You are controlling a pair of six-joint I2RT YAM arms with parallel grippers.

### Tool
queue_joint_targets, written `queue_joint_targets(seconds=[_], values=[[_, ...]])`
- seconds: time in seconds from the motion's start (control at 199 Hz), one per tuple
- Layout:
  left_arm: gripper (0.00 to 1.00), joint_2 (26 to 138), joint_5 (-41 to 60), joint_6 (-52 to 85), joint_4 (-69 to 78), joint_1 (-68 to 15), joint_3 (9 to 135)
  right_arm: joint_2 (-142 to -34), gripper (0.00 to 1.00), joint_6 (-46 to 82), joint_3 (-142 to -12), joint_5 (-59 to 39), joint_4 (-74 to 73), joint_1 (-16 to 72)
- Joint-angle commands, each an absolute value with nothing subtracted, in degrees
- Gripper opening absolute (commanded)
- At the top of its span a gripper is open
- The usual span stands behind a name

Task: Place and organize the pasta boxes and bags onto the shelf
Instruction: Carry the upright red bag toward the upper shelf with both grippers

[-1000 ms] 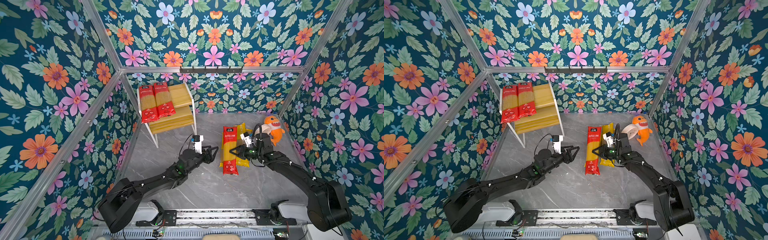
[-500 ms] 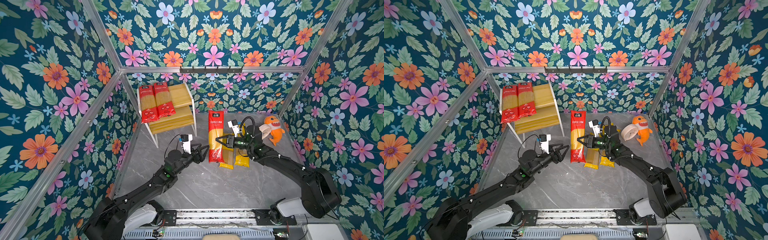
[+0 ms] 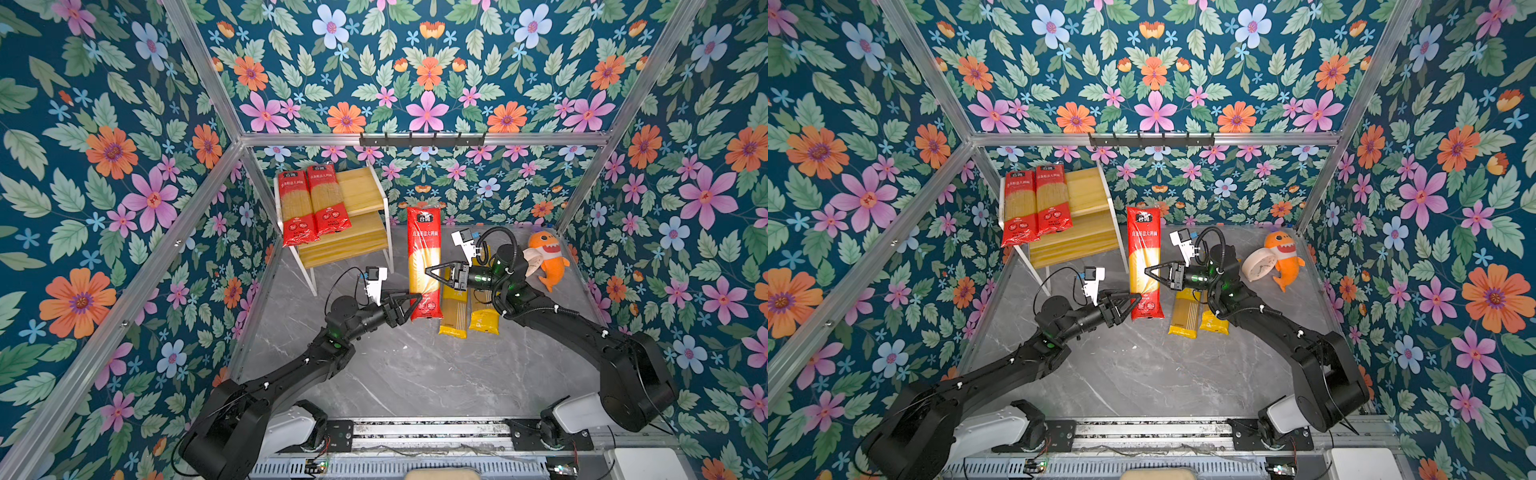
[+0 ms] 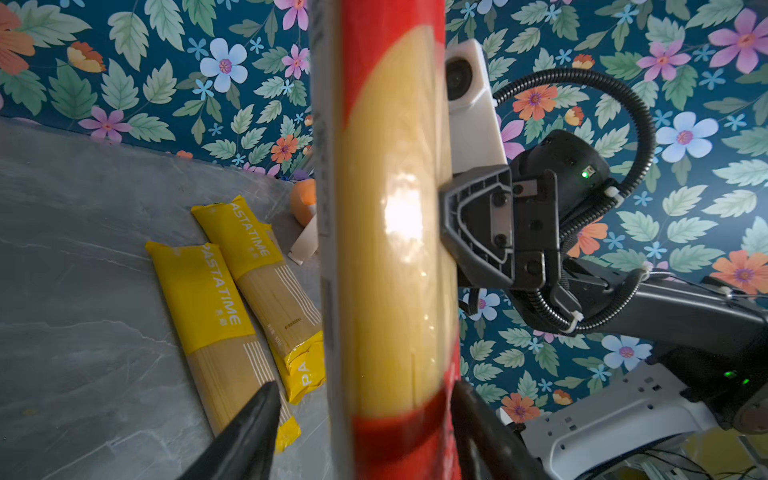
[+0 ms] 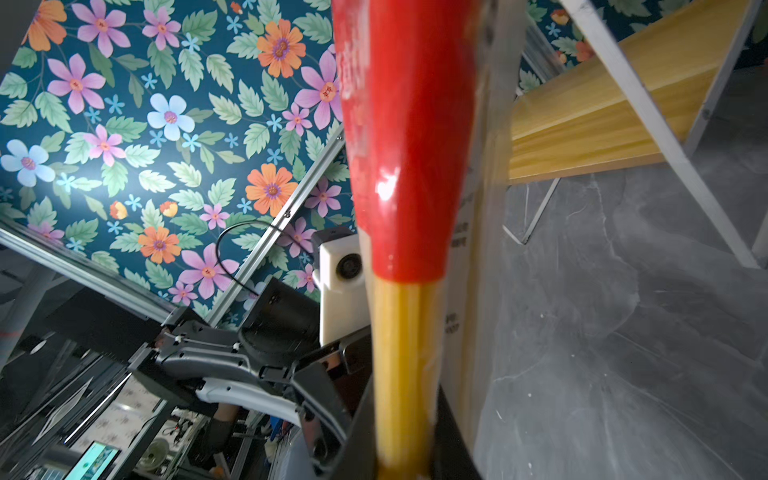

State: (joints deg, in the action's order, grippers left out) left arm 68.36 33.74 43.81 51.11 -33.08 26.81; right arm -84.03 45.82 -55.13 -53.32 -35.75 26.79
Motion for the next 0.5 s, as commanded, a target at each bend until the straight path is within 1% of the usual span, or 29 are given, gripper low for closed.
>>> queue_joint_targets(seconds=[0.0, 0.1, 0.181, 0.246, 0.326, 0.356, 0.416, 0.472, 0.497], values=[[0.61, 70.6, 38.9, 47.8, 60.4, -32.5, 27.7, -84.6, 0.00, 45.6, -57.1, -59.8, -43.4, 27.1], [0.51, 73.0, 41.5, 48.5, 61.4, -32.5, 29.6, -86.0, 0.00, 45.0, -59.3, -61.7, -41.9, 27.4], [0.42, 73.6, 41.6, 48.9, 62.5, -32.5, 29.9, -87.2, 0.00, 44.9, -61.4, -62.5, -41.2, 27.4], [0.33, 73.6, 41.5, 48.9, 62.6, -32.5, 30.2, -88.1, 0.00, 44.9, -62.5, -62.2, -41.0, 27.5], [0.25, 73.5, 40.7, 49.1, 62.6, -32.5, 30.6, -88.6, 0.00, 45.6, -62.8, -60.5, -41.4, 27.5], [0.22, 73.5, 40.4, 49.1, 62.6, -32.5, 30.8, -88.7, 0.05, 46.2, -62.5, -59.7, -41.8, 27.5], [0.19, 73.6, 39.6, 49.6, 62.7, -32.5, 31.3, -88.6, 0.23, 47.4, -61.6, -57.5, -43.2, 27.5], [0.16, 73.7, 38.3, 50.1, 63.4, -32.5, 31.6, -88.1, 0.35, 47.9, -60.3, -55.2, -44.0, 27.5], [0.14, 73.7, 37.6, 50.7, 64.1, -32.5, 31.5, -87.8, 0.39, 48.0, -59.6, -54.3, -44.2, 27.5]])
